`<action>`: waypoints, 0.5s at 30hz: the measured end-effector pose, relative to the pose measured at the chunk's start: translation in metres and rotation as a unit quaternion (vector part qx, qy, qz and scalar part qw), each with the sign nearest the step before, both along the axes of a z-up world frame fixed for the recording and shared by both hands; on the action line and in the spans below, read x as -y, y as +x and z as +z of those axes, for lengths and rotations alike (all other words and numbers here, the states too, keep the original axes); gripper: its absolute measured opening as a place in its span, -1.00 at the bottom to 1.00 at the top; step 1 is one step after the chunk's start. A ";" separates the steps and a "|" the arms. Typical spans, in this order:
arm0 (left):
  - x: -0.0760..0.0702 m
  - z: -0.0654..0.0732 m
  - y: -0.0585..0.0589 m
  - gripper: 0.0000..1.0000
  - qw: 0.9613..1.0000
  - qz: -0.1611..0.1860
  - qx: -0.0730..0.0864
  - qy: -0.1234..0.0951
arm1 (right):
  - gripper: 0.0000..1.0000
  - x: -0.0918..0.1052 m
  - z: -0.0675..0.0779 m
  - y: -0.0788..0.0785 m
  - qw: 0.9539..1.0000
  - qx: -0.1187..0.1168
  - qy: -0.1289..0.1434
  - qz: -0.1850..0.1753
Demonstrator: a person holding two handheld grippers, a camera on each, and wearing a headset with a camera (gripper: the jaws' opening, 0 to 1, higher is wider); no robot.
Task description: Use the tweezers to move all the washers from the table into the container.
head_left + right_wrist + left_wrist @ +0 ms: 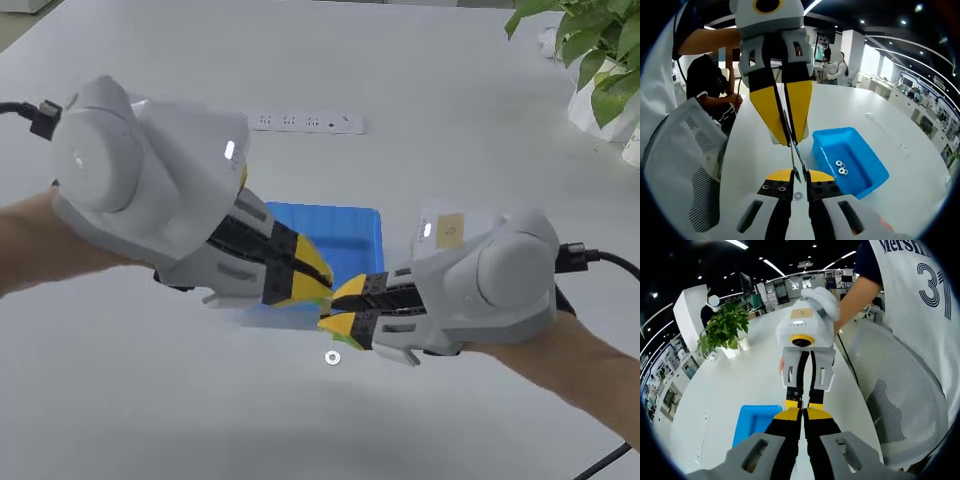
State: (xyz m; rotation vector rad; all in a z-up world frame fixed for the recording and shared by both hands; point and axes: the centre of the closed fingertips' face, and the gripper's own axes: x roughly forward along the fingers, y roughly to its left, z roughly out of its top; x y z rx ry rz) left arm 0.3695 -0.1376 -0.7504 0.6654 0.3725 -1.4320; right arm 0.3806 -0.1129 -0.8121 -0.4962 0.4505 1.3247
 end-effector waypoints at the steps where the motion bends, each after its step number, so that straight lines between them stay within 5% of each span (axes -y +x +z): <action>1: 0.001 -0.002 -0.002 -0.88 1.000 -0.001 -0.004 0.001 | -0.78 0.001 -0.003 -0.003 1.000 -0.003 -0.001 -0.001; 15: 0.010 -0.026 -0.004 -0.88 0.998 0.024 -0.048 -0.032 | -0.79 0.011 -0.027 -0.007 0.999 -0.036 -0.003 -0.024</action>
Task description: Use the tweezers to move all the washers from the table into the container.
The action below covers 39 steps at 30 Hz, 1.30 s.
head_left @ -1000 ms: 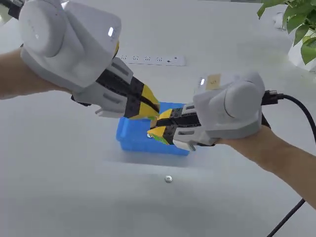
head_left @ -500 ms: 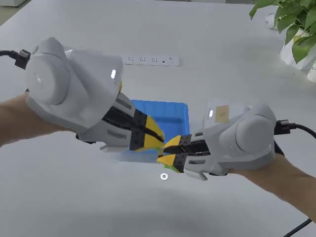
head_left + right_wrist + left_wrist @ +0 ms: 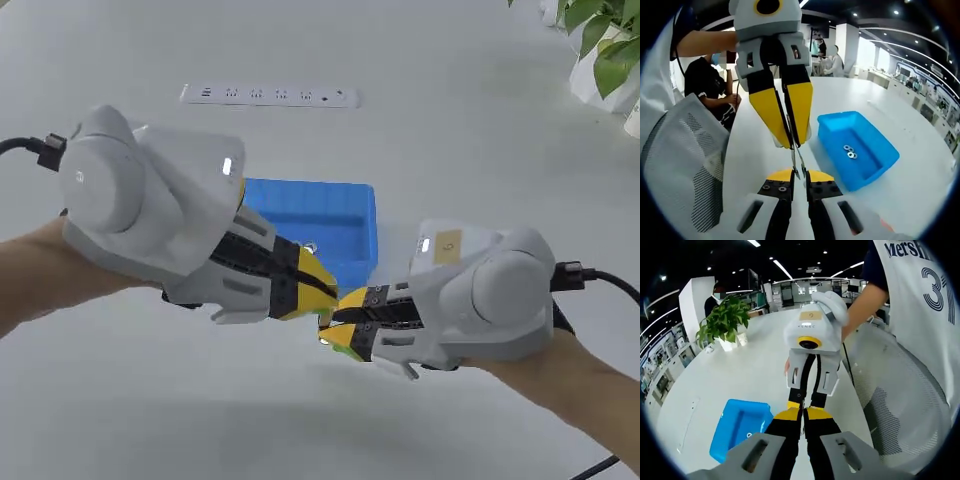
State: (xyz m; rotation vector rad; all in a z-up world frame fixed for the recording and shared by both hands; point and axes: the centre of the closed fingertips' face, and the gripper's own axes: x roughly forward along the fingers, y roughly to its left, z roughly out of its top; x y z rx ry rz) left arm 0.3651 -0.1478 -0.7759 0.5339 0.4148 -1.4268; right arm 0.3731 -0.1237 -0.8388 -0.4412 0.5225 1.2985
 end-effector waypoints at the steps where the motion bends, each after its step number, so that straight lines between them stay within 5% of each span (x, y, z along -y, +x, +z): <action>1: 0.000 -0.001 0.000 -0.88 1.000 0.000 -0.002 -0.001 | -0.79 0.000 -0.001 0.000 1.000 -0.001 0.001 -0.001; 18: 0.004 -0.006 0.007 -0.88 1.000 0.014 -0.019 -0.018 | -0.86 0.004 -0.013 0.004 1.000 -0.018 -0.001 -0.019; 26: 0.007 0.001 0.001 -0.88 0.999 0.004 -0.021 -0.026 | -0.61 0.000 -0.010 -0.001 0.999 -0.034 0.024 -0.027; 39: 0.005 -0.004 0.002 -0.88 1.000 -0.001 -0.022 -0.017 | -0.74 0.000 -0.013 0.003 0.999 -0.019 0.019 -0.024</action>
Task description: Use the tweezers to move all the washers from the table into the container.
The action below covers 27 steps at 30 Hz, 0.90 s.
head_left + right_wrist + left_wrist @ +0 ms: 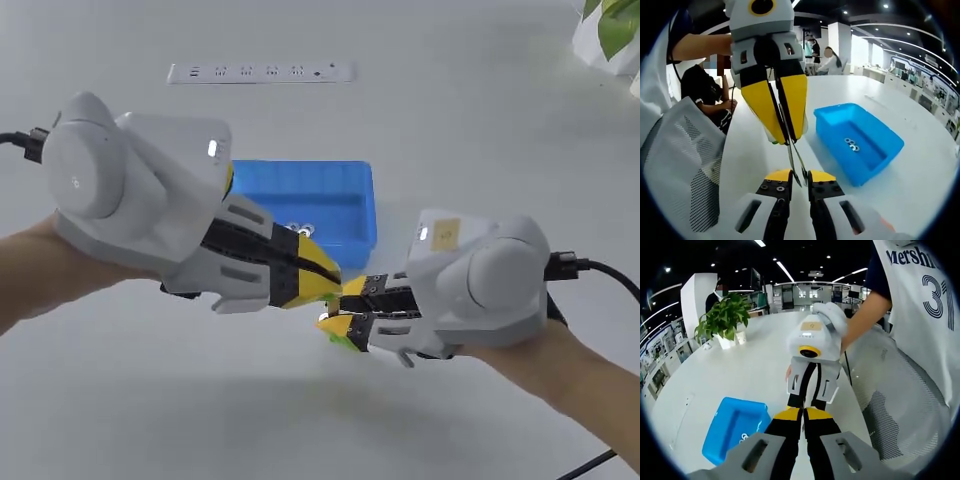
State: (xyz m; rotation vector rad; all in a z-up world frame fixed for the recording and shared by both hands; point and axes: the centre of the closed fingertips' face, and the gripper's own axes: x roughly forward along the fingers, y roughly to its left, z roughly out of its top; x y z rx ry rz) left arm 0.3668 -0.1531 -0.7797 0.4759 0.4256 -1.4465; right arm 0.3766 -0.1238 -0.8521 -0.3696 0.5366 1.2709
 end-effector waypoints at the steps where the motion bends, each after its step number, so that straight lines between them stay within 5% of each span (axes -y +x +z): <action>1: 0.000 -0.001 0.001 -0.88 1.000 0.001 0.001 0.002 | -0.74 0.000 0.000 0.000 1.000 0.000 0.000 0.000; 12: -0.006 -0.008 0.005 -0.88 1.000 0.002 0.005 0.017 | -0.74 -0.008 -0.008 0.005 1.000 0.000 -0.008 0.008; 27: -0.006 -0.008 0.006 -0.88 1.000 0.005 0.001 0.008 | -0.74 -0.009 -0.008 0.004 1.000 -0.004 -0.010 0.009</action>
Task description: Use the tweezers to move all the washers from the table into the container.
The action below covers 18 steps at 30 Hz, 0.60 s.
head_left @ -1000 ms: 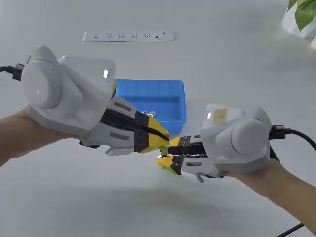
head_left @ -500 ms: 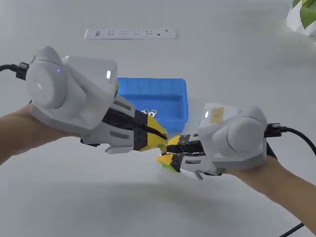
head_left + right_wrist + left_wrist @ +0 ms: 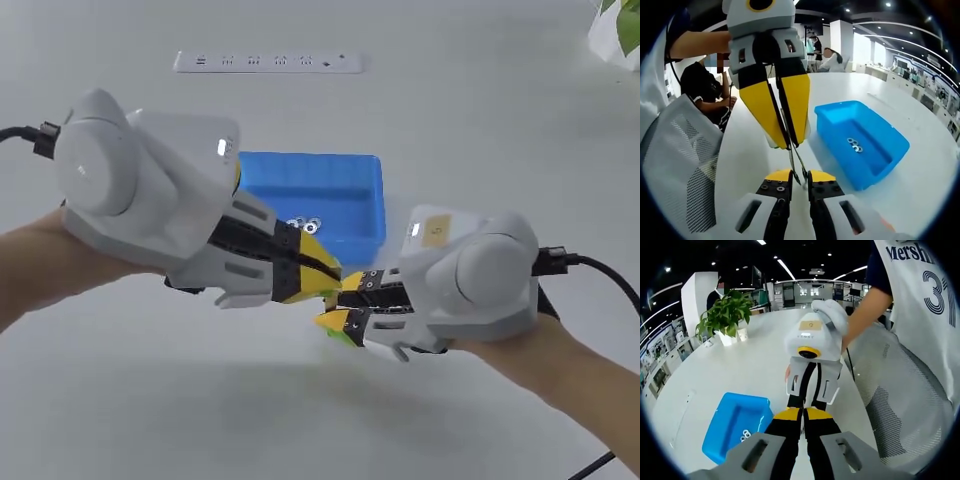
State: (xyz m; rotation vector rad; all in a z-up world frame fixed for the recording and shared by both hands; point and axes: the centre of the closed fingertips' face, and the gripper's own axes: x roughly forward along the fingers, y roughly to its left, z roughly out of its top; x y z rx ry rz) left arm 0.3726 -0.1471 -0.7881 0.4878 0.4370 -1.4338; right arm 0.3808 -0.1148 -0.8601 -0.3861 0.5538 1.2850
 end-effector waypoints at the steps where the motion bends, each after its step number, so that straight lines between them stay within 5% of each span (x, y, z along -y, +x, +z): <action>1: 0.000 0.000 0.000 -0.88 1.000 0.000 0.000 -0.001 | -0.74 0.001 0.000 0.000 1.000 0.000 0.000 -0.001; 18: 0.001 -0.002 0.000 -0.88 1.000 0.002 -0.004 0.000 | -0.74 0.003 -0.003 0.000 1.000 -0.005 0.000 -0.005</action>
